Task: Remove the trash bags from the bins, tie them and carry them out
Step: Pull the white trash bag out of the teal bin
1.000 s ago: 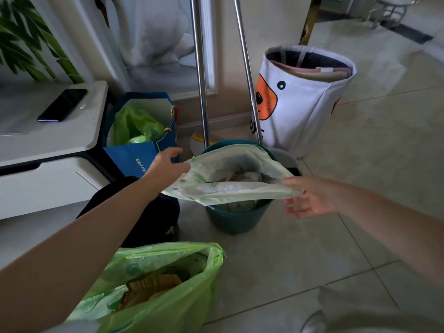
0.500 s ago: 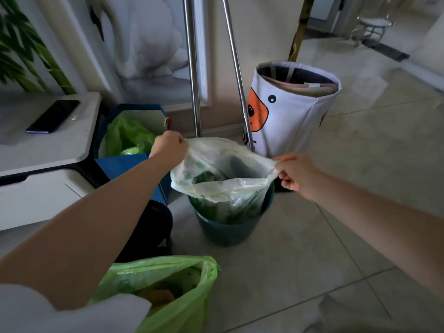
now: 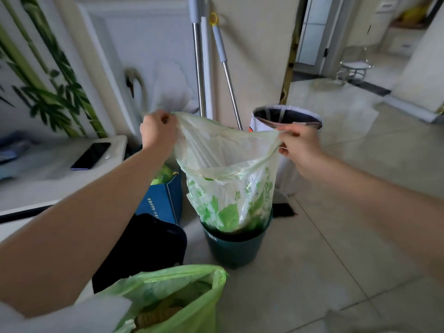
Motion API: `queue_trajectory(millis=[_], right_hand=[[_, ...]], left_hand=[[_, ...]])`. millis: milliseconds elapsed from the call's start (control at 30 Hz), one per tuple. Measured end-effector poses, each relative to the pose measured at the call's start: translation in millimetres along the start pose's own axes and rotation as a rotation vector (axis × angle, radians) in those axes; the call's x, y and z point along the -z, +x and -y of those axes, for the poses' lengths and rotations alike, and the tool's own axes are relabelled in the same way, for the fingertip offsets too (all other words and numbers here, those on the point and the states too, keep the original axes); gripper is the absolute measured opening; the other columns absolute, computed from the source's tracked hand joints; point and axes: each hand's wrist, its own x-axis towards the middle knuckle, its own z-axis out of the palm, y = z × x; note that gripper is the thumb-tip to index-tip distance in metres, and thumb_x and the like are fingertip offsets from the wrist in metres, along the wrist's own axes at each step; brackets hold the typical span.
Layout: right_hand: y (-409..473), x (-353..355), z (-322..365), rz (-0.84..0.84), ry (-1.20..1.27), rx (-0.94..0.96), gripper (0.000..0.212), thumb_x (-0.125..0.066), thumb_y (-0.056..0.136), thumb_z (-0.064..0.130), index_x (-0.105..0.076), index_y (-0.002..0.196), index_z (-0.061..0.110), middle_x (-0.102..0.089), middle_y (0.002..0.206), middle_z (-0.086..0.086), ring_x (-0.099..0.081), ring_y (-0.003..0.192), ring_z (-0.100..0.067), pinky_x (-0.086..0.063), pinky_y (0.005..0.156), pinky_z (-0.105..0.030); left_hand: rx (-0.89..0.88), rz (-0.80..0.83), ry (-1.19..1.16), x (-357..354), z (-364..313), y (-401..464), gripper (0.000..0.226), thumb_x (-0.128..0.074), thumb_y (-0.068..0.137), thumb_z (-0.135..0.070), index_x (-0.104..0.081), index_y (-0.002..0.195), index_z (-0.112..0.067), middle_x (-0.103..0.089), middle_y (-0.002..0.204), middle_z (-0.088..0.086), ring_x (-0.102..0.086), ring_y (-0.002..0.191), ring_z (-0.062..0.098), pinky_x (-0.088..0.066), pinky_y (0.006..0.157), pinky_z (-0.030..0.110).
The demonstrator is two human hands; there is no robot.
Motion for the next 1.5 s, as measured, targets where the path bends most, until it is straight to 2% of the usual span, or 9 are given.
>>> queue_trajectory(millis=[333,500,667,800,967,1067,1167,1300,1500], right_hand=[[-45,39,99,-0.066,0.034,0.185,0.020,-0.053,0.089,0.003,-0.070,0.094,0.011,-0.061,0.073,-0.005,-0.053,0.056,-0.014,-0.052,0.055,-0.020],[-74,65,132,-0.072,0.061,0.257,0.019,-0.054,0.088,0.004,-0.071,0.093,0.013,-0.064,0.081,-0.004,-0.059,0.069,-0.015,-0.055,0.067,-0.025],[-107,93,137,-0.090,0.024,0.292,0.024,-0.053,0.083,0.004,-0.072,0.085,0.018,-0.067,0.083,-0.008,-0.058,0.071,-0.020,-0.051,0.066,-0.030],[-135,111,118,-0.092,-0.023,0.286,0.023,-0.054,0.080,0.006,-0.072,0.077,0.020,-0.067,0.078,-0.004,-0.058,0.069,-0.020,-0.047,0.059,-0.031],[-159,126,69,-0.050,-0.097,0.239,0.030,-0.055,0.076,0.005,-0.070,0.063,0.028,-0.067,0.073,0.006,-0.058,0.072,-0.015,-0.047,0.067,-0.032],[-165,134,29,-0.019,-0.159,0.174,0.031,-0.055,0.075,0.005,-0.070,0.062,0.028,-0.066,0.069,0.006,-0.056,0.067,-0.014,-0.044,0.066,-0.029],[-169,143,-17,0.071,-0.292,0.042,0.025,-0.058,0.079,0.003,-0.069,0.067,0.022,-0.059,0.060,-0.001,-0.050,0.051,-0.014,-0.042,0.048,-0.020],[-165,149,-81,0.214,-0.555,-0.169,0.016,-0.059,0.083,0.001,-0.070,0.094,0.004,-0.058,0.060,-0.008,-0.051,0.050,-0.019,-0.044,0.048,-0.024],[-167,146,-125,0.435,-1.065,-0.193,0.027,-0.053,0.083,0.002,-0.071,0.103,0.010,-0.064,0.081,-0.010,-0.051,0.050,-0.015,-0.041,0.044,-0.019]], left_hand=[[-0.108,-0.044,-0.213,82,-91,-36,0.015,-0.056,0.090,-0.021,-0.067,0.086,-0.013,-0.055,0.061,-0.004,-0.045,0.051,0.009,-0.041,0.047,0.016],[-0.110,-0.031,-0.241,116,-114,-58,0.017,-0.057,0.090,-0.024,-0.068,0.089,-0.012,-0.061,0.069,-0.002,-0.056,0.068,0.017,-0.055,0.072,0.036],[-0.051,0.015,-0.286,123,-114,-95,0.015,-0.057,0.089,-0.019,-0.069,0.089,-0.010,-0.059,0.069,0.002,-0.054,0.065,0.018,-0.051,0.060,0.029],[0.008,0.105,-0.324,113,-98,-134,0.011,-0.058,0.089,-0.018,-0.067,0.087,-0.013,-0.057,0.067,0.000,-0.049,0.052,0.010,-0.043,0.040,0.015],[0.122,0.161,-0.367,95,-57,-177,0.018,-0.060,0.089,-0.017,-0.065,0.071,-0.016,-0.053,0.044,-0.011,-0.044,0.036,0.003,-0.038,0.036,0.013],[0.204,0.198,-0.353,86,-19,-200,0.019,-0.062,0.089,-0.018,-0.066,0.070,-0.019,-0.061,0.057,-0.004,-0.054,0.052,0.011,-0.049,0.051,0.022],[0.282,0.230,-0.297,82,24,-220,0.016,-0.063,0.089,-0.018,-0.068,0.074,-0.019,-0.065,0.075,0.005,-0.061,0.070,0.020,-0.055,0.069,0.033],[0.373,0.250,-0.148,81,79,-240,0.011,-0.065,0.088,-0.019,-0.068,0.078,-0.017,-0.068,0.083,0.009,-0.064,0.075,0.023,-0.055,0.064,0.031],[0.530,0.206,-0.008,91,139,-247,0.006,-0.064,0.088,-0.014,-0.067,0.087,-0.009,-0.069,0.072,0.012,-0.066,0.056,0.022,-0.056,0.061,0.032]])
